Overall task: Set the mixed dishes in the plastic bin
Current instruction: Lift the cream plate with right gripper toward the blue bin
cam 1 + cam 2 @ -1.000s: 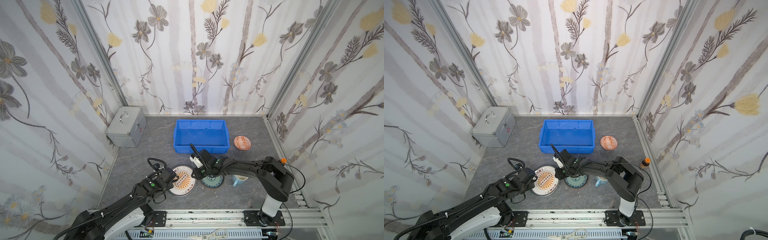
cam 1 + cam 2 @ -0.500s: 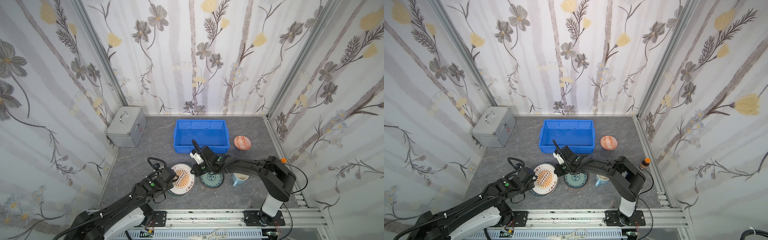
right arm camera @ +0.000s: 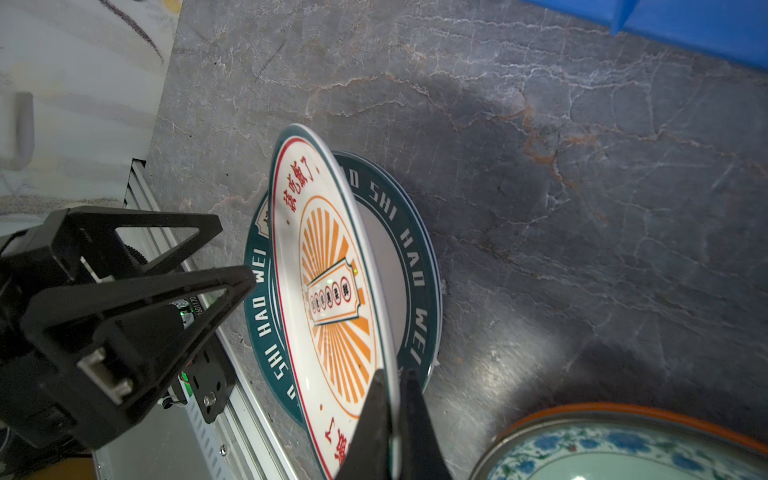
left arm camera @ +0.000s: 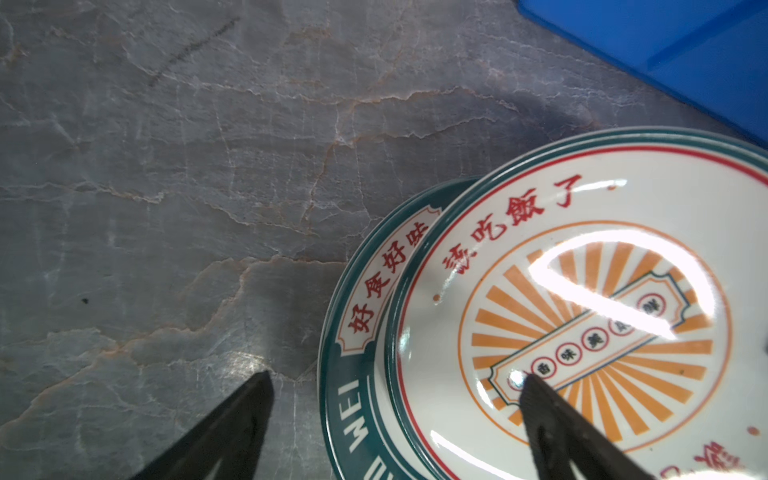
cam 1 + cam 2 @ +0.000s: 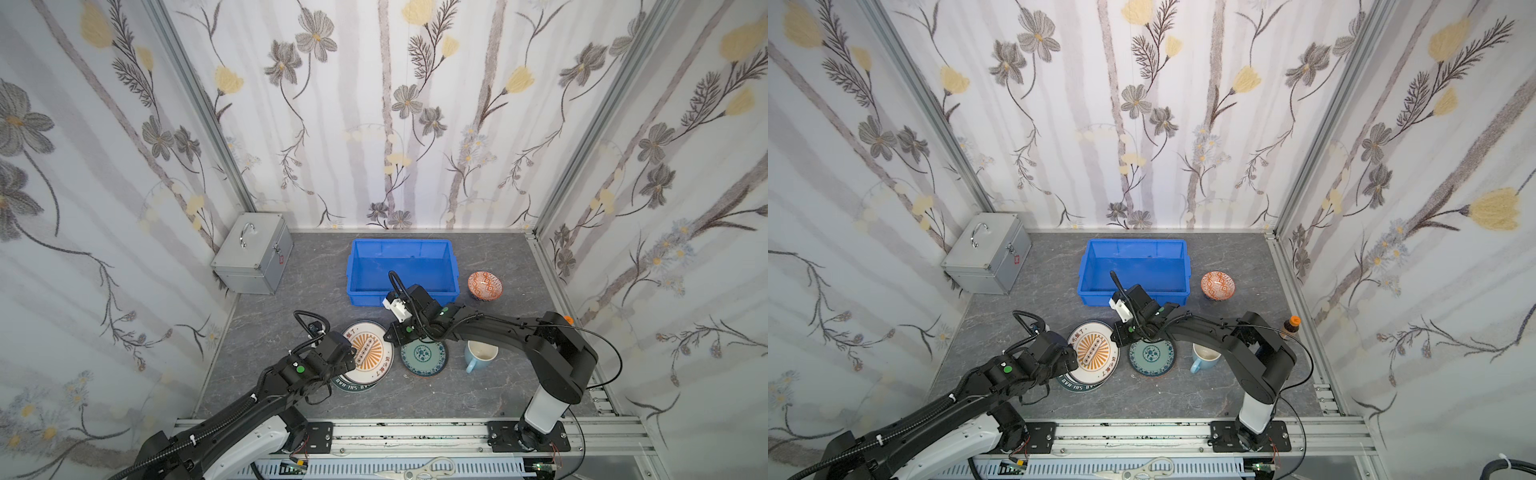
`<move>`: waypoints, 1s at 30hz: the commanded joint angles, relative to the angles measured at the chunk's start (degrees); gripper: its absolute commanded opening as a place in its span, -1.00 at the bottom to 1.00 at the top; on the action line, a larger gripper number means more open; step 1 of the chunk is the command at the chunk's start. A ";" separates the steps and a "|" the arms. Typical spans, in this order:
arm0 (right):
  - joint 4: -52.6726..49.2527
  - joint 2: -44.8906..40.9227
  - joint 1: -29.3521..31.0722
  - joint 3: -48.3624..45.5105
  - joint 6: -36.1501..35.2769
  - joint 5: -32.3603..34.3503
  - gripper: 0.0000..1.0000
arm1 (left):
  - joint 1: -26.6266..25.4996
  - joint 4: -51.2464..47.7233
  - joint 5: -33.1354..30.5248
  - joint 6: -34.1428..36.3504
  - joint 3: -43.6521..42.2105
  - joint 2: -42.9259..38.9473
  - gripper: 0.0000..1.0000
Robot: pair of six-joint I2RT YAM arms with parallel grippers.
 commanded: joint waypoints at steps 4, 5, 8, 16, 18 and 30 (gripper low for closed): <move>-0.27 -0.21 -0.37 1.70 -1.56 -2.05 -1.00 | -0.06 -4.23 -2.69 2.95 3.44 -1.59 1.00; -0.42 -0.38 -0.31 1.98 -1.59 -2.24 -1.00 | -0.03 -4.96 -3.34 3.11 4.04 -1.74 1.00; -1.13 -0.80 -0.63 3.00 -1.80 -2.33 -0.99 | 0.10 -6.79 -5.15 3.32 6.14 -1.76 1.00; -3.51 -2.29 -2.05 6.80 -2.34 -3.86 -0.97 | 0.30 -8.95 -7.03 5.17 11.42 -1.90 1.00; -4.22 -2.64 -2.10 7.94 -2.41 -4.44 -0.97 | 0.48 -9.45 -7.23 5.51 12.59 -2.15 1.00; -13.12 0.41 -11.39 24.42 -6.27 -4.35 -0.92 | 2.25 -11.78 -10.04 11.88 24.67 -0.10 1.00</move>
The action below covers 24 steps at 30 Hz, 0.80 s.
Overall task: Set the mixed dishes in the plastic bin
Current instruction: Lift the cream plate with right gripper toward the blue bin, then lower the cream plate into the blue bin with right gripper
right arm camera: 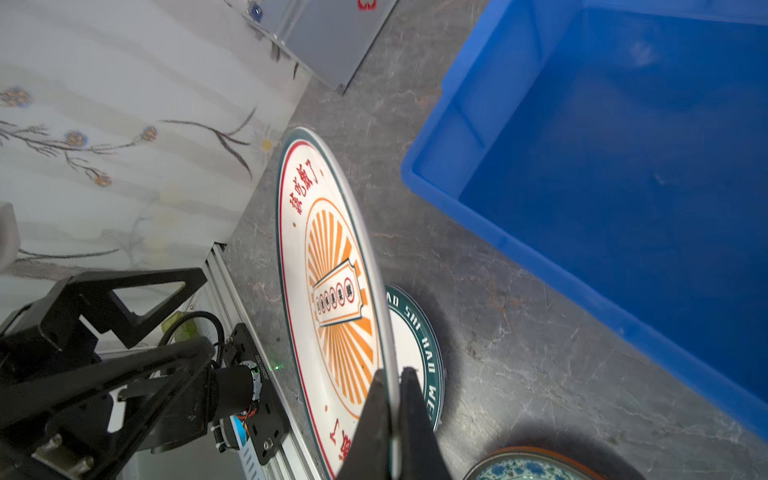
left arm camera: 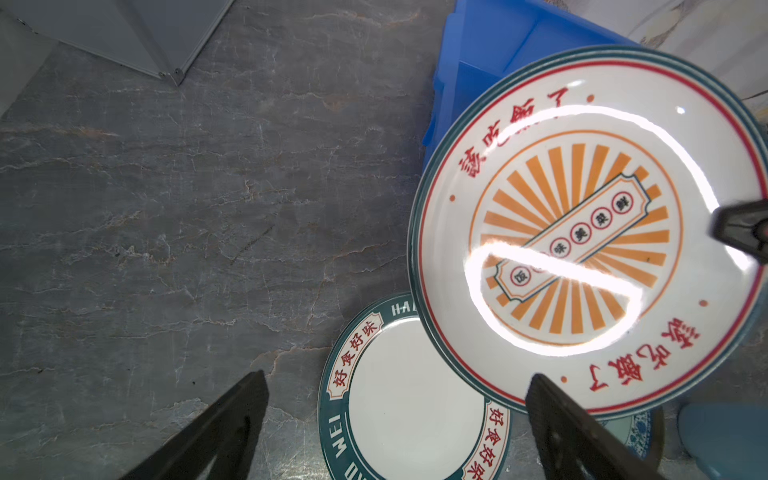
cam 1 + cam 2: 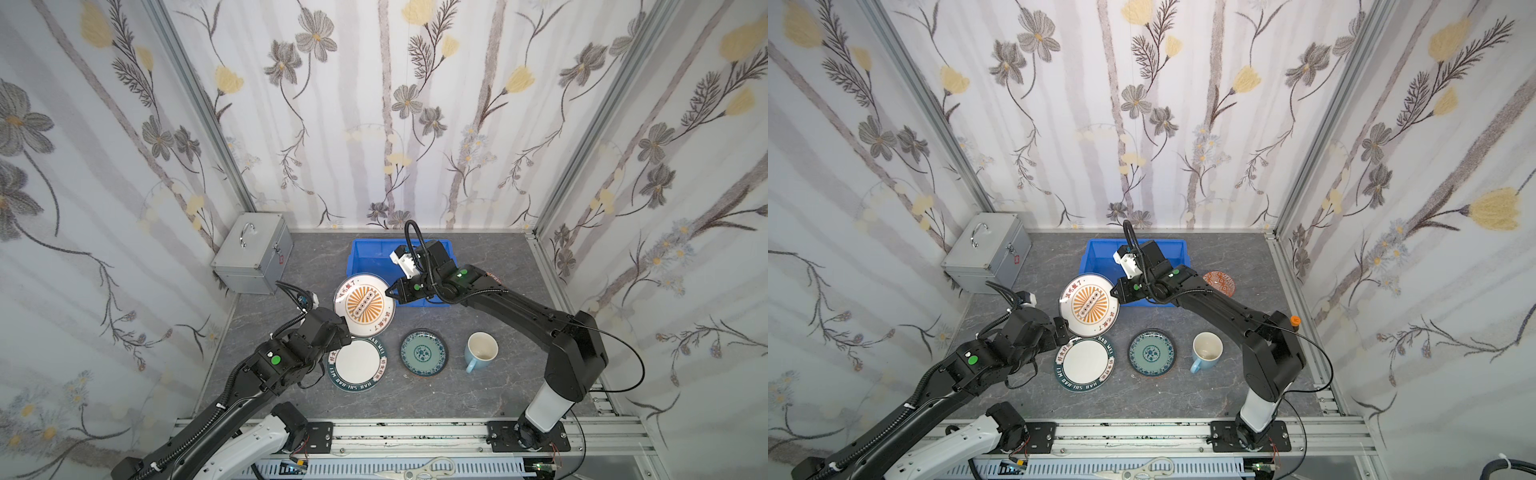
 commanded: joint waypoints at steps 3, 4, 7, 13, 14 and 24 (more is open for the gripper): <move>-2.58 3.20 -4.31 6.70 -2.21 -2.08 -0.92 | 1.64 -0.07 -1.12 5.21 6.24 3.46 1.00; -2.50 4.09 -5.17 7.79 -2.23 -2.19 -0.91 | 2.11 0.46 -0.39 6.14 7.61 4.57 1.00; -2.23 7.15 -7.55 10.85 -2.32 -2.86 -0.91 | 4.00 2.67 2.36 8.64 11.30 8.85 1.00; -1.61 15.74 -11.50 18.37 -1.72 -5.88 -0.91 | 7.41 7.33 8.74 12.37 19.26 19.73 1.00; -1.66 17.05 -12.01 19.55 -1.61 -6.21 -0.91 | 7.80 7.92 9.57 12.78 20.31 21.35 1.00; -1.03 28.95 -17.03 30.30 0.60 -9.74 -0.90 | 10.68 11.06 14.38 14.88 28.32 33.96 1.00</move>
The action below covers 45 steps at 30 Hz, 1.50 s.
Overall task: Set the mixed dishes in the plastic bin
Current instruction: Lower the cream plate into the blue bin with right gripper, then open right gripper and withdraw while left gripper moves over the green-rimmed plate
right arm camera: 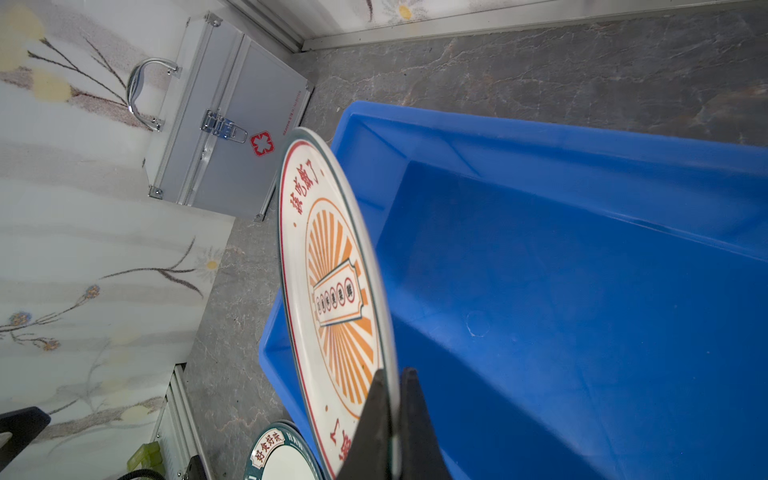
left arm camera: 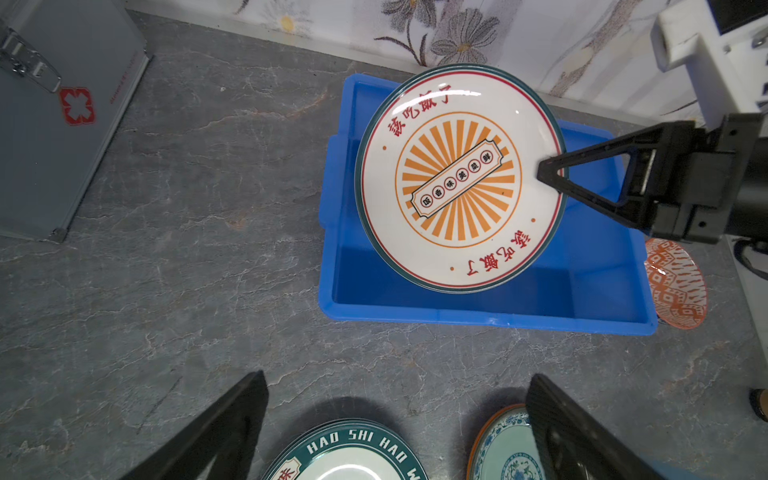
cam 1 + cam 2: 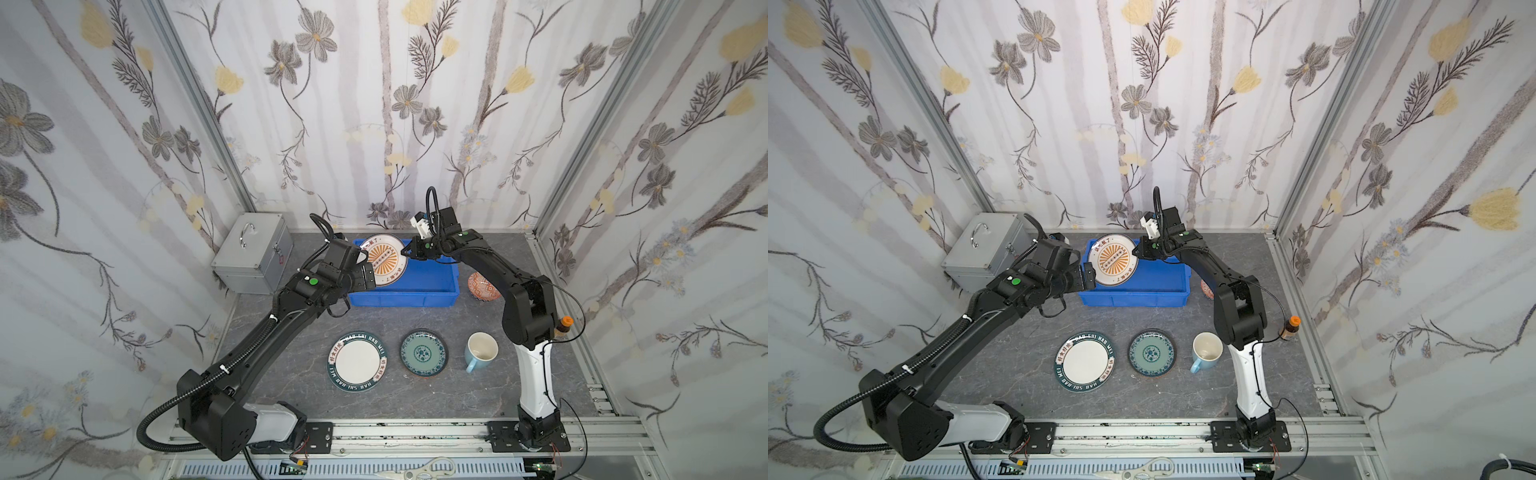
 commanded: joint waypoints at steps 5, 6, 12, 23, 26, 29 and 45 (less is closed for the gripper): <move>4.30 5.53 -1.20 2.72 1.95 -4.93 -0.89 | 1.15 2.73 2.29 1.19 1.59 4.09 1.00; 4.32 6.22 -1.21 2.72 1.96 -5.08 -0.88 | 1.27 2.94 2.46 1.28 1.44 4.45 1.00; 4.82 9.23 -0.85 2.68 2.23 -4.52 -0.85 | 1.54 3.40 3.43 1.34 1.42 6.14 1.00; 8.18 13.22 -0.96 2.87 4.39 -5.43 -0.73 | 1.63 3.92 3.94 1.17 0.02 6.10 1.00; 8.18 14.02 -1.00 3.15 4.39 -5.85 -0.68 | 1.68 3.70 3.74 1.14 -0.64 5.59 1.00; 8.44 14.27 -0.94 3.25 4.37 -5.97 -0.51 | 1.71 3.75 3.57 1.19 -1.21 5.11 1.00; 3.44 11.20 -1.58 3.15 1.83 -1.93 0.02 | 1.72 3.81 3.57 0.63 -4.21 1.51 1.00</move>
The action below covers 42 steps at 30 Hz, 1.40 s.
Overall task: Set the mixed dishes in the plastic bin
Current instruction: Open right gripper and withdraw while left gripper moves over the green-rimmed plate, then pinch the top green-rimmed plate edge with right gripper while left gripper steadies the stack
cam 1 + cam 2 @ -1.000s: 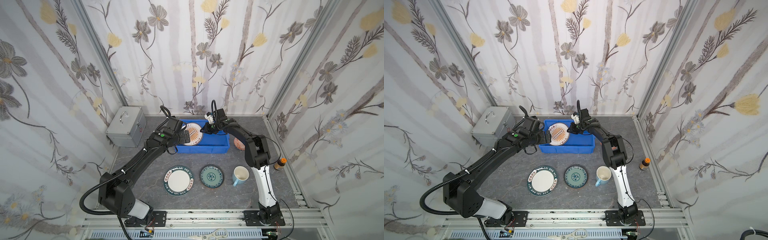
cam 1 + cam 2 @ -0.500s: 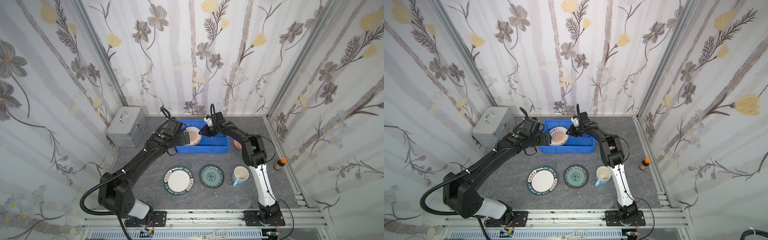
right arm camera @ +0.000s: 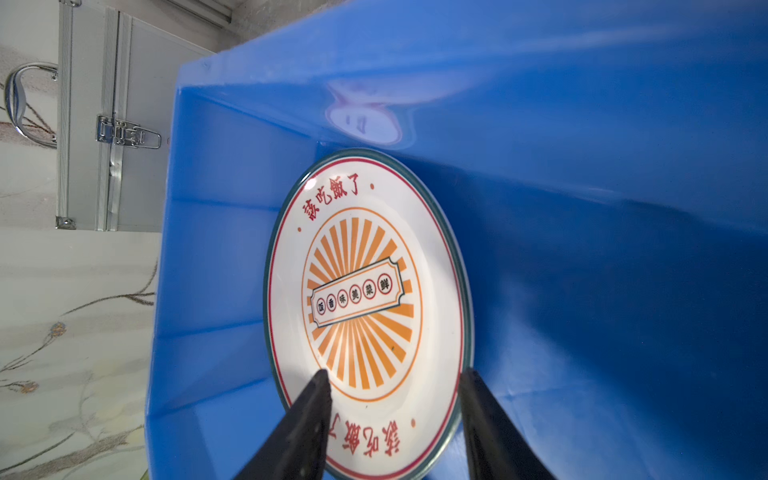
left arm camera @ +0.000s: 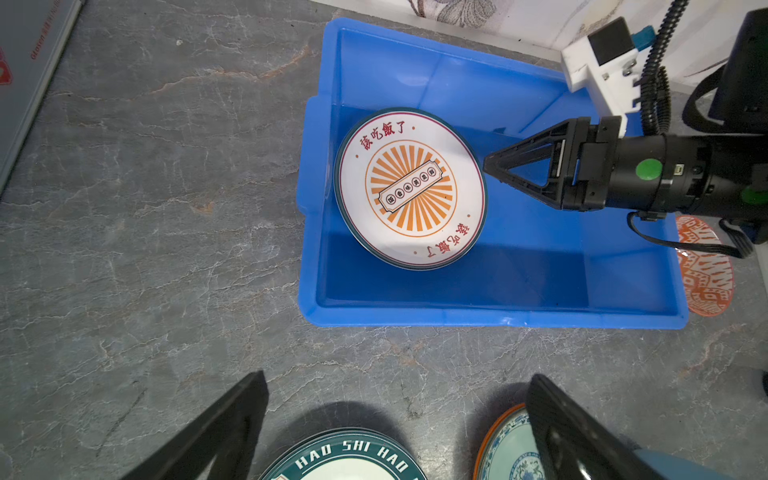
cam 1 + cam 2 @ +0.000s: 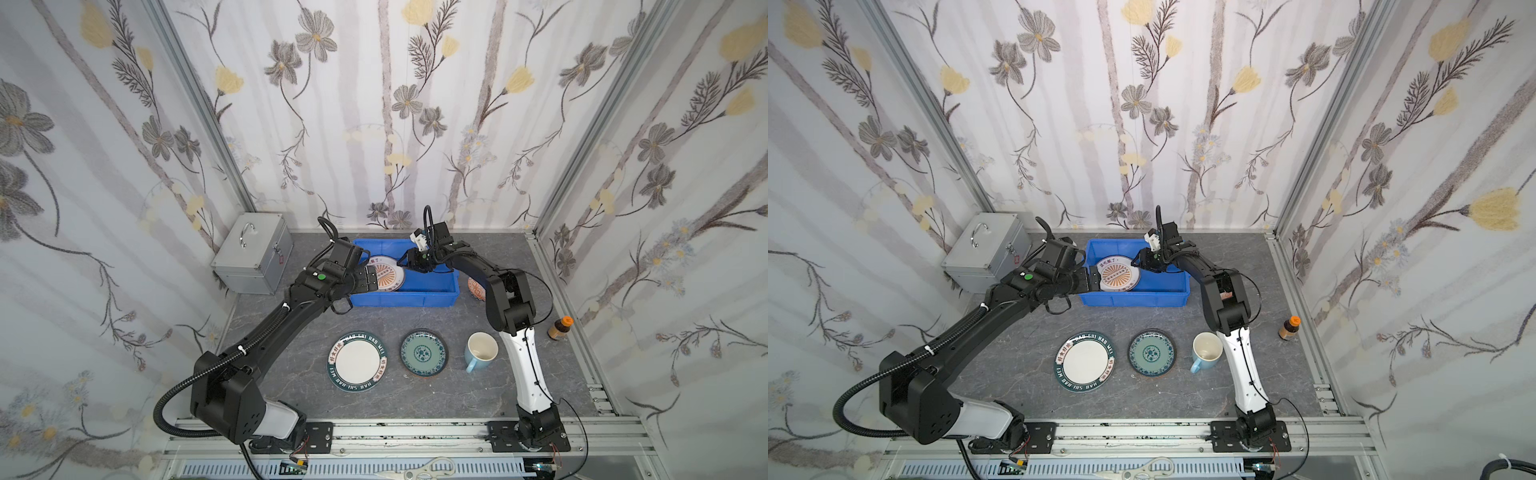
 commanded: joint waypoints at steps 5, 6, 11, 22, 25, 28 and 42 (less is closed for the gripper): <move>-3.98 -4.92 0.15 0.33 -4.04 5.34 0.00 | 0.04 0.69 -0.96 -1.21 -4.63 -4.64 1.00; -4.65 -5.81 0.25 0.21 -4.41 5.93 0.00 | 0.04 0.75 -0.96 -1.44 -5.82 -5.63 1.00; -6.33 -13.90 1.99 -4.00 -6.34 9.03 -0.01 | -0.01 2.25 -0.98 -4.51 -15.65 -12.85 1.00; -4.48 -31.49 10.67 -22.37 -8.07 11.87 -0.06 | -3.47 1.76 -3.93 -10.89 -28.94 -23.09 0.87; -2.81 -35.30 12.49 -27.68 -7.07 12.00 -0.07 | -5.19 1.61 -4.58 -12.30 -30.53 -24.36 0.82; -0.24 -39.67 14.21 -33.53 -6.16 12.88 -0.07 | -6.85 1.19 -5.38 -13.84 -32.22 -24.87 0.80; 5.34 -45.56 24.66 -50.22 -2.60 16.77 -0.17 | -11.84 -1.79 -8.87 -21.78 -40.71 -30.16 0.60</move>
